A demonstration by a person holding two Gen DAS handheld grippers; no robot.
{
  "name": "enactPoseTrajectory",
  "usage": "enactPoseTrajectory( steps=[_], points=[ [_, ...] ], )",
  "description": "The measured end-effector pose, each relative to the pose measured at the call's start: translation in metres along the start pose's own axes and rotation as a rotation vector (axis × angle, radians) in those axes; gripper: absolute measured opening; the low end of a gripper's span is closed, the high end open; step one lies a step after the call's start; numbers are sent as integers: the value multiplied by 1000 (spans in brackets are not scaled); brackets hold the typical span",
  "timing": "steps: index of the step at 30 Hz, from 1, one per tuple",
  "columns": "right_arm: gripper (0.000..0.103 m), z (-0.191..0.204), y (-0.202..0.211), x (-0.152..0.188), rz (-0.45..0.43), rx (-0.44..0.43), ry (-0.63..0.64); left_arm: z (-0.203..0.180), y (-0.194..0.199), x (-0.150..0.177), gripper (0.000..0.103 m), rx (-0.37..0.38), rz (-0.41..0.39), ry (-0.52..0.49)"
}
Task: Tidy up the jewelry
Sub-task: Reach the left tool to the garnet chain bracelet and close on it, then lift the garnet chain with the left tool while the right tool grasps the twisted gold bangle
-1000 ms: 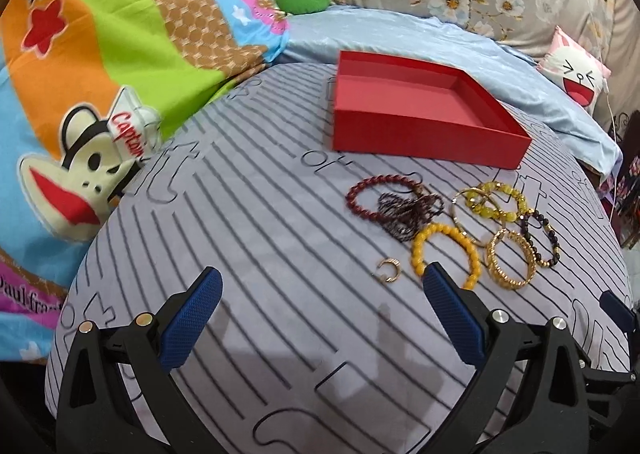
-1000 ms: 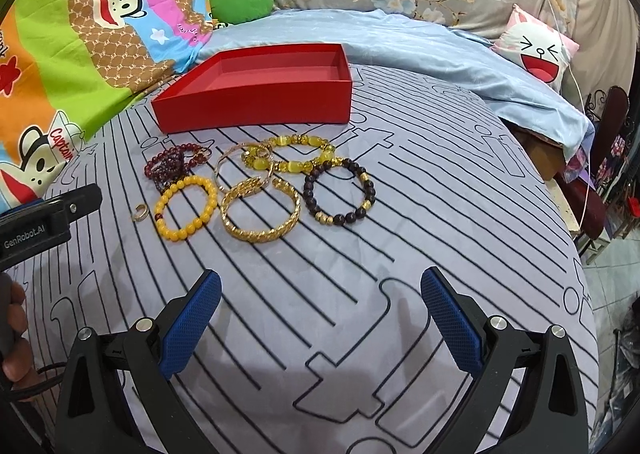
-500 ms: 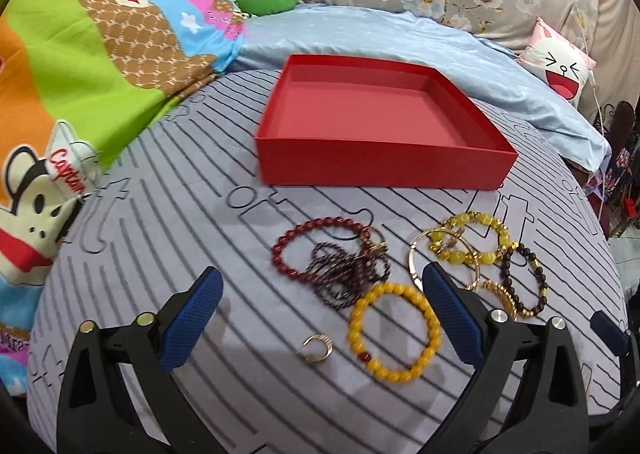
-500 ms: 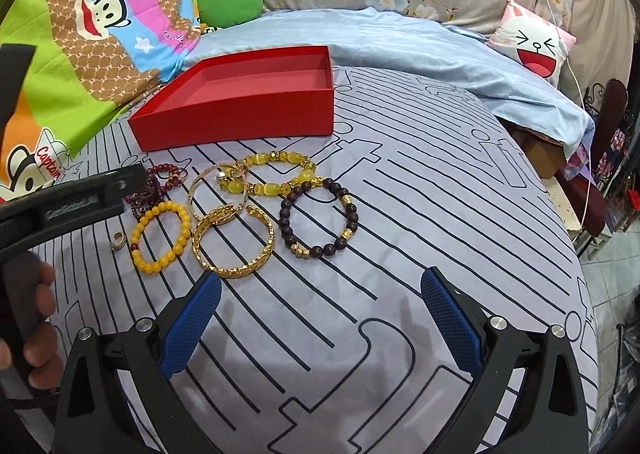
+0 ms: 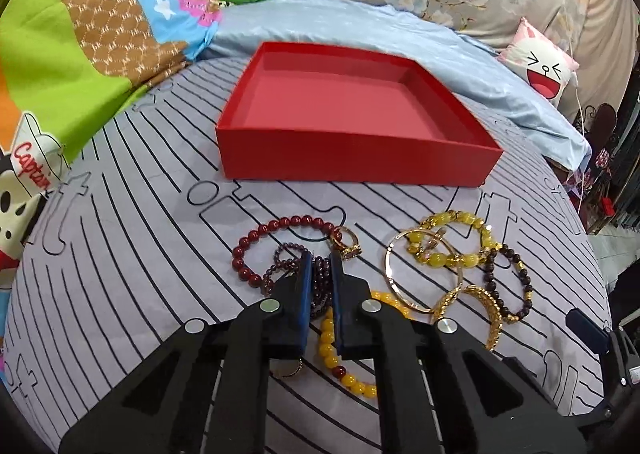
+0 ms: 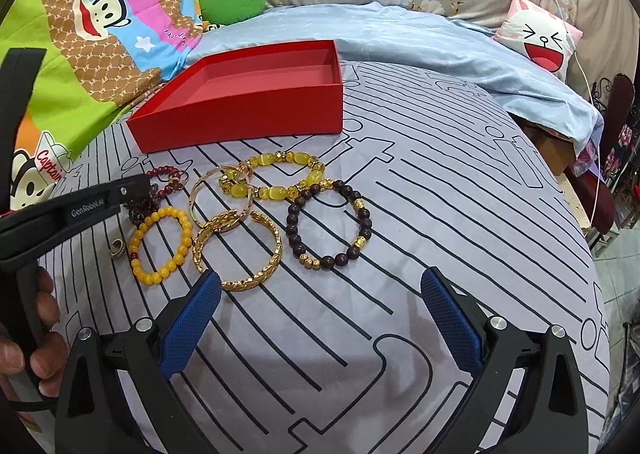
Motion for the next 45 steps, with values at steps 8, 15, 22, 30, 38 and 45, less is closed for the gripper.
enactPoseTrajectory(
  steps=[8, 15, 22, 30, 38, 45],
  points=[
    [91, 14, 9, -2, -16, -37, 23, 9, 31, 4, 7, 19, -34, 19],
    [77, 39, 2, -3, 10, -106, 51, 26, 41, 17, 7, 13, -19, 47],
    [63, 46, -19, -6, 52, -113, 50, 39, 39, 21, 7, 15, -6, 73],
    [57, 49, -27, -15, 47, -90, 63, 42, 33, 27, 7, 23, 14, 85],
    [55, 43, -20, -16, 29, -93, 48, 42, 35, 26, 7, 37, 16, 92],
    [55, 32, 5, -18, -15, -103, 25, 36, 55, 19, 7, 63, -16, 83]
  ],
)
Point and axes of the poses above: each gripper's, at about its wrist camera, not at the fingertips, and y roughly against the way its jaws point, z to its left, x to its underside, the point moved 3 cm from there along -y, roughly the way its jaws point, and after that the axes turned 9 degrees about y, right-handed, at the moved point
